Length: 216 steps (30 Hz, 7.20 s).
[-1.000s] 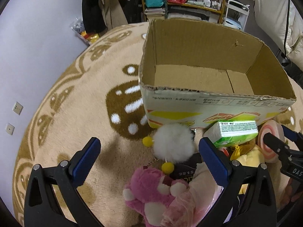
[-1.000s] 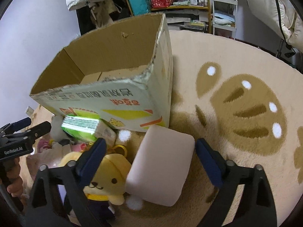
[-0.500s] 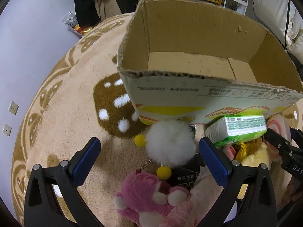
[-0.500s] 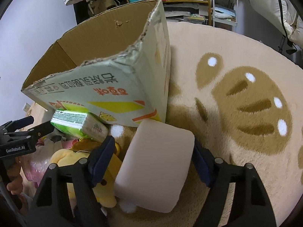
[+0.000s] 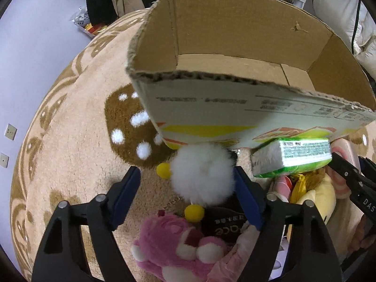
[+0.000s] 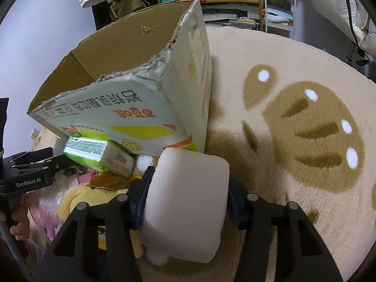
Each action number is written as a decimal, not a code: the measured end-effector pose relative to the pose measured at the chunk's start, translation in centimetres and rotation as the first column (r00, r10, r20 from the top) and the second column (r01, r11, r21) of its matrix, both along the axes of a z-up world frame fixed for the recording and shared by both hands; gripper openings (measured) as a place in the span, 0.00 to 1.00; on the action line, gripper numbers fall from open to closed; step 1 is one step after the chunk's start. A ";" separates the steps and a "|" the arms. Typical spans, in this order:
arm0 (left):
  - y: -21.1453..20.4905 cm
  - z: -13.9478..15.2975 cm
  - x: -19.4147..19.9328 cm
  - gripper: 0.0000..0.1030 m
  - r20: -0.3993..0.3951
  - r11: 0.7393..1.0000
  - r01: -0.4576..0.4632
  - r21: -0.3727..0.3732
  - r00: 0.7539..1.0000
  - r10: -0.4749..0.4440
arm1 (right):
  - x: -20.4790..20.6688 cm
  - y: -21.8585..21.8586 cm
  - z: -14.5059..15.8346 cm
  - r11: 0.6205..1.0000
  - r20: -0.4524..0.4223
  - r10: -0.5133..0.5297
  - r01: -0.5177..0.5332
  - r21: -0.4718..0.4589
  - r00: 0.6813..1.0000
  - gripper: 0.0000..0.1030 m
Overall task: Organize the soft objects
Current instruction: 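Close the right tool on the pink pillow while the left tool grasps the white pompom, then lift and carry the pillow and pompom with both tools over the cardboard box, then open both tools to drop the pillow and pompom into the box, then withdraw both tools from the box back toward the toy pile, then grasp the pink teddy bear with the left tool while the right tool grasps the yellow dog plush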
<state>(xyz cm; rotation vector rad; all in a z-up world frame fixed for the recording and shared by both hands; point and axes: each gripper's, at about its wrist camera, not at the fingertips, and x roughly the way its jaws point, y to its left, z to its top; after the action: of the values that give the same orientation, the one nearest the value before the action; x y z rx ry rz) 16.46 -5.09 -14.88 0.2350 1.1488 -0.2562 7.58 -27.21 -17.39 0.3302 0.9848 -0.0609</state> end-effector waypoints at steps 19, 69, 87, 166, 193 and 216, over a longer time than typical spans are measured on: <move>-2.3 -0.1 -2.3 0.30 -0.007 0.996 0.078 -0.035 0.997 -0.078 | -0.8 0.8 0.6 0.999 0.008 0.031 -0.031 0.035 0.999 0.52; 2.9 7.0 -5.9 0.01 0.145 0.986 -0.031 -0.165 0.988 0.055 | -4.4 1.8 7.8 0.998 0.286 0.062 -0.067 0.009 0.956 0.44; 3.7 14.8 -9.9 0.01 0.380 0.977 0.008 -0.212 0.922 0.075 | -7.2 2.7 13.1 0.998 0.478 0.067 -0.054 -0.040 0.876 0.44; 1.9 14.8 -6.9 0.88 0.348 0.990 -0.043 -0.136 0.933 0.088 | -3.6 1.9 15.4 0.997 0.435 0.070 -0.047 -0.063 0.898 1.00; 5.6 12.1 -10.3 0.93 0.202 0.982 -0.125 -0.140 0.967 0.152 | -7.2 5.2 12.3 0.997 0.330 0.072 -0.058 -0.051 0.941 1.00; 5.7 5.4 -6.2 0.93 -0.012 0.967 -0.203 -0.156 0.979 0.203 | -2.7 5.8 5.2 0.997 0.118 0.076 -0.077 0.006 0.990 1.00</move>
<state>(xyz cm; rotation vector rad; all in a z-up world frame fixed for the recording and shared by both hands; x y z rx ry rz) 10.21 0.61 -9.50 -0.0213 1.1332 -0.1630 4.85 -21.38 -12.17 0.3023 0.8800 0.0335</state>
